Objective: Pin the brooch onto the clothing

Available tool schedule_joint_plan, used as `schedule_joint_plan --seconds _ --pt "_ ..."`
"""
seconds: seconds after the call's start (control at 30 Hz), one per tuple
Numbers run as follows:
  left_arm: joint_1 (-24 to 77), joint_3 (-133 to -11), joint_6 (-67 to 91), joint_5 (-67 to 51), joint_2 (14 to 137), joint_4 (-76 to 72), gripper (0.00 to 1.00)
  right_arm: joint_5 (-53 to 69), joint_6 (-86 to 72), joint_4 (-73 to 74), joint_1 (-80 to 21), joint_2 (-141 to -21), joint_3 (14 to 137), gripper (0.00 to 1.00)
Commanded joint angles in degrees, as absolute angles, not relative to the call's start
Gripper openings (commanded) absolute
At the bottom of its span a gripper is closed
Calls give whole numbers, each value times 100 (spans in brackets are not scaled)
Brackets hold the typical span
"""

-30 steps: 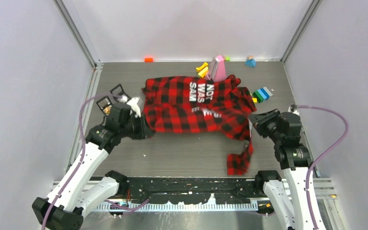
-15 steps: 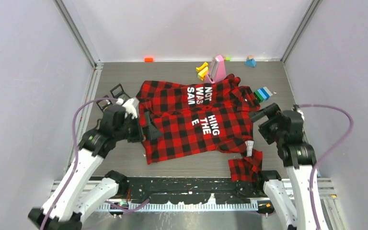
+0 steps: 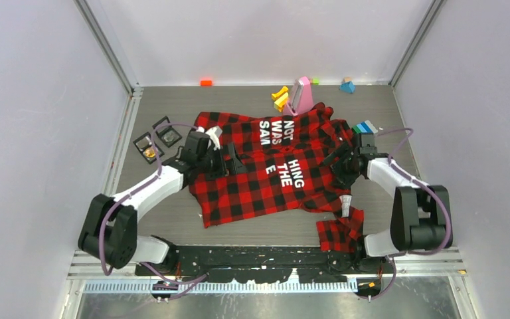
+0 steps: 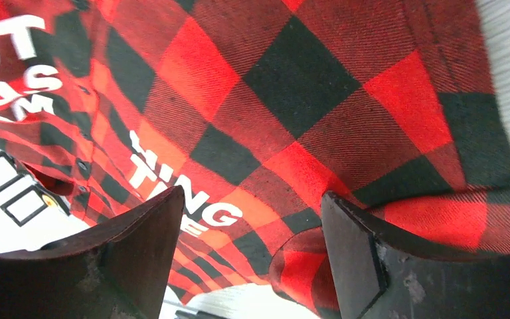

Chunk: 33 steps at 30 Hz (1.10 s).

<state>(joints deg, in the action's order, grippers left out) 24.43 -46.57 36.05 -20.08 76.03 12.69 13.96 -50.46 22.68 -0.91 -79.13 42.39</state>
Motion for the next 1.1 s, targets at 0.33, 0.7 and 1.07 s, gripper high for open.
schedule_joint_plan --seconds 0.33,0.7,1.07 --pt "2461 -2836 4053 -1395 7650 -204 98 959 -5248 3438 -79 -8565 3971 89" --pt "2461 -2420 4453 -1055 6638 1051 100 1069 -5353 4802 -173 -7481 3765 89" --pt "2279 -4130 3818 -1110 5978 2146 100 615 -4233 5411 -199 -6979 5894 89"
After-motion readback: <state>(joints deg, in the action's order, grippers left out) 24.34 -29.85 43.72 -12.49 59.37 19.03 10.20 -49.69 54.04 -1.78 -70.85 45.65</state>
